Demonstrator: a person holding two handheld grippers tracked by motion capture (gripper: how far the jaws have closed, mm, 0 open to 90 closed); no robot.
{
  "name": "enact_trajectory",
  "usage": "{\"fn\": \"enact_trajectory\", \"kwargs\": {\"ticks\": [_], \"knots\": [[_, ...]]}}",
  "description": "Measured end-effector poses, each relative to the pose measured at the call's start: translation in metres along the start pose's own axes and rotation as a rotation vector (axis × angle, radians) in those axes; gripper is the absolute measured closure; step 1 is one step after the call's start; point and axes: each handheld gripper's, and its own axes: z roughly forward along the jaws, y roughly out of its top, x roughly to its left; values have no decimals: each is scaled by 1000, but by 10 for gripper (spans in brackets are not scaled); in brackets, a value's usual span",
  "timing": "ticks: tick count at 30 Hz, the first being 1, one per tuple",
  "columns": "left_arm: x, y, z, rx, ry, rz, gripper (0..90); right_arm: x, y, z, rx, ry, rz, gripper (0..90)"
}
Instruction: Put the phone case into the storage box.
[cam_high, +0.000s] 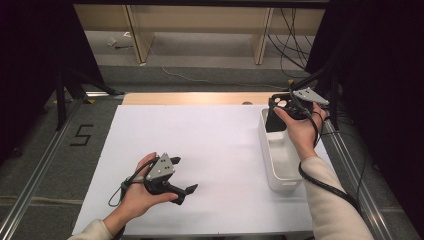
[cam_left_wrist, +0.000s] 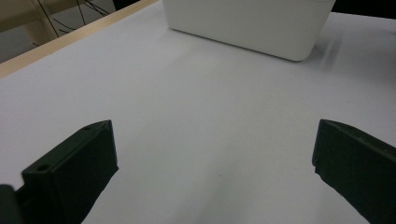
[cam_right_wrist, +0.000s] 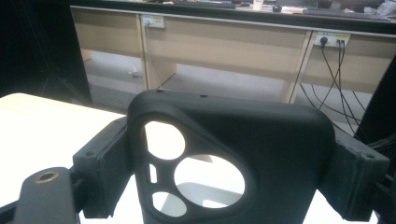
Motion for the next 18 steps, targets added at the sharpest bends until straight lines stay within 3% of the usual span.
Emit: {"fn": "enact_trajectory", "kwargs": {"ticks": [18], "knots": [[0,0,0,0,-1,0,0,-3,-3,10,28,-7,2,163]]}}
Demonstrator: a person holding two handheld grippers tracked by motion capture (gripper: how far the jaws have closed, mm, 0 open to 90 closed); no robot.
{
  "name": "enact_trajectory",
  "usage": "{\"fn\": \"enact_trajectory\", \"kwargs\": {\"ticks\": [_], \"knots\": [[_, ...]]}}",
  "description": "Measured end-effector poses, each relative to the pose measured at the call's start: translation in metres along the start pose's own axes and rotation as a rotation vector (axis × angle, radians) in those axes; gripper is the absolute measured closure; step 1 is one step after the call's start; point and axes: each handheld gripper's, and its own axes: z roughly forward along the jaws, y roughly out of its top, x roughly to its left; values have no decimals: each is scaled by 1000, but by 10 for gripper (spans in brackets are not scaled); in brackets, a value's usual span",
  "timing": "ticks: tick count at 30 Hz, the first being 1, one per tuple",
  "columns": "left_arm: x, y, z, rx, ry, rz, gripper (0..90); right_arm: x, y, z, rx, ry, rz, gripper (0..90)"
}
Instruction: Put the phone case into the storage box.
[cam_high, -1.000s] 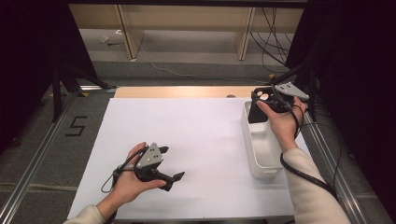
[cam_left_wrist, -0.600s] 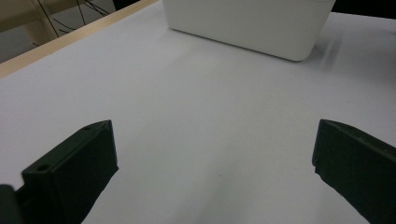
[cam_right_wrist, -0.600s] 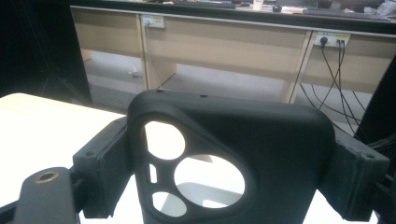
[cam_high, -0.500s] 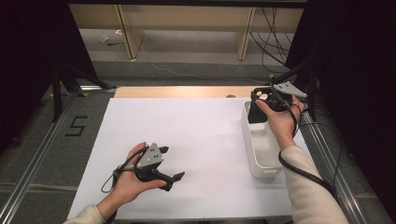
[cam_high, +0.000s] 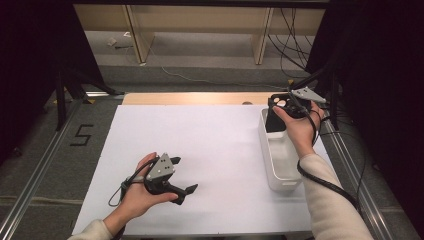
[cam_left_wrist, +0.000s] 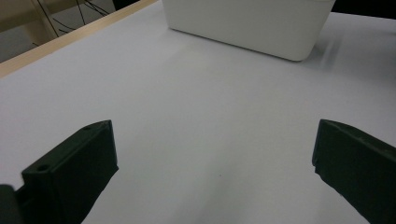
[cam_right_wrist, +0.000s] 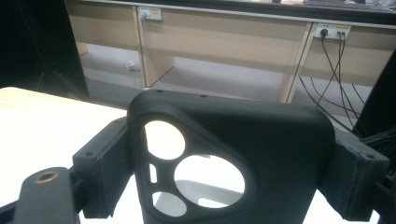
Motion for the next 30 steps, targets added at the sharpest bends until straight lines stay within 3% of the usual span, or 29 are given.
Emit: {"fn": "enact_trajectory", "kwargs": {"ticks": [30], "knots": [[0,0,0,-3,-1,-3,0,-1,-3,14,36,-4,-2,162]]}}
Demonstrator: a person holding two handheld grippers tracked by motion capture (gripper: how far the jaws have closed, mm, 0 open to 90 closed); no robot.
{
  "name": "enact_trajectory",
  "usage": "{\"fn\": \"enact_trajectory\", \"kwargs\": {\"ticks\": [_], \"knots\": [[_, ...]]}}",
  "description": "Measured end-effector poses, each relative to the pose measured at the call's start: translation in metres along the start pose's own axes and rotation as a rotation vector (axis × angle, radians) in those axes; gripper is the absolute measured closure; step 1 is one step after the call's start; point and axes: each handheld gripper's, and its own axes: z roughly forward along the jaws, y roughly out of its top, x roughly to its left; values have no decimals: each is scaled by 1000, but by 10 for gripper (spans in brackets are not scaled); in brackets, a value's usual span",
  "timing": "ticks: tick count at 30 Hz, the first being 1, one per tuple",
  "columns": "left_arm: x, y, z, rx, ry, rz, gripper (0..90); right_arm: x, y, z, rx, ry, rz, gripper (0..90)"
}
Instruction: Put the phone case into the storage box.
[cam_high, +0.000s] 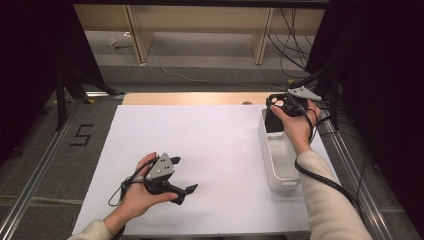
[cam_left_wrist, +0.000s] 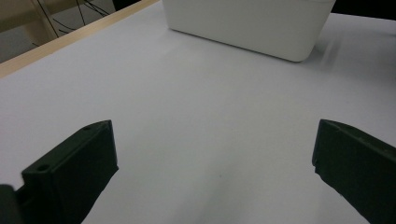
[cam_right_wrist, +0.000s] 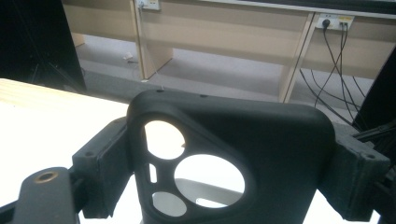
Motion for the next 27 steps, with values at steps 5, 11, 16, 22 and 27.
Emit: {"fn": "enact_trajectory", "kwargs": {"ticks": [5,11,16,22,27], "knots": [[0,0,0,-2,-1,0,0,0,0,2,2,-2,1,161],[0,0,0,-2,-2,0,0,0,0,4,9,-5,-1,161],[0,0,0,-4,-2,-2,0,1,0,7,15,-5,-7,161],[0,0,0,-4,-1,-3,0,0,0,10,32,-7,-7,160],[0,0,0,-3,-3,-2,0,0,-1,14,39,-6,-6,160]]}}
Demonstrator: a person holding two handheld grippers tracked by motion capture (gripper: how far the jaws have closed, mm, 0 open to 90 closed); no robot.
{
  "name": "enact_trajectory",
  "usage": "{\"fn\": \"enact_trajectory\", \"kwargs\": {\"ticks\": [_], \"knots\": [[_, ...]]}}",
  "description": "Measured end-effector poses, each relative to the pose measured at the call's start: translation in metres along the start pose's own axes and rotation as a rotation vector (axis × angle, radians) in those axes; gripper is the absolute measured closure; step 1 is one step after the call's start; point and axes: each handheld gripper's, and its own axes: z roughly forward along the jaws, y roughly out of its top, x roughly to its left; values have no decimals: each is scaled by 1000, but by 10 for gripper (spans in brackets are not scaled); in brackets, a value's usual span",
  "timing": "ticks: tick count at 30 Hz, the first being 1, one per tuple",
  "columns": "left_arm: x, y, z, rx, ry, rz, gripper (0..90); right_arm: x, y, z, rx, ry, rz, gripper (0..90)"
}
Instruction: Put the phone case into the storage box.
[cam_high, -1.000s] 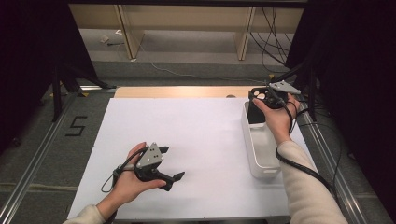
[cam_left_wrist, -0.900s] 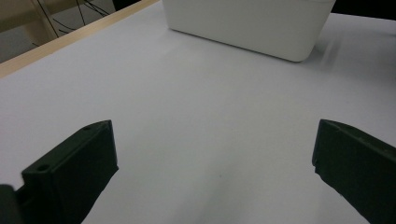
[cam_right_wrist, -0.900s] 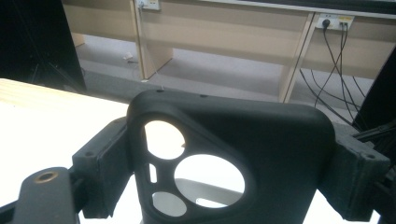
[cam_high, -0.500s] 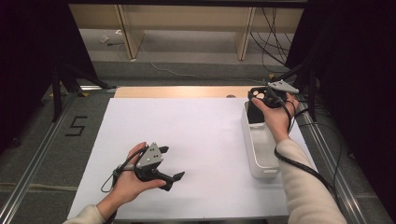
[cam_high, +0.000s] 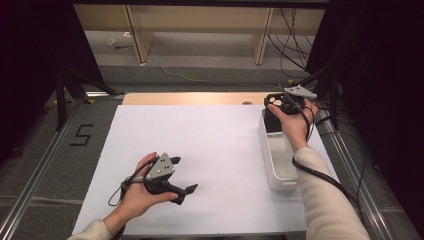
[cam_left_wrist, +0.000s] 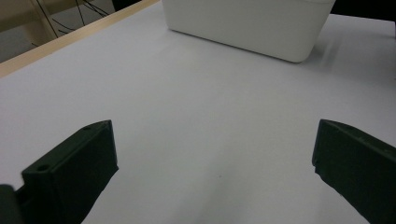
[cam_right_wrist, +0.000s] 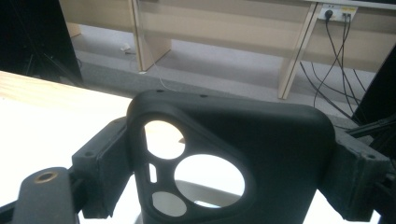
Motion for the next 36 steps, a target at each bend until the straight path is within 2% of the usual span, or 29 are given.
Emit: {"fn": "enact_trajectory", "kwargs": {"ticks": [23,36], "knots": [[0,0,0,0,1,0,0,2,-4,10,27,-6,-18,158],[0,0,0,-1,-1,1,0,1,-6,15,36,-12,-8,156]]}}
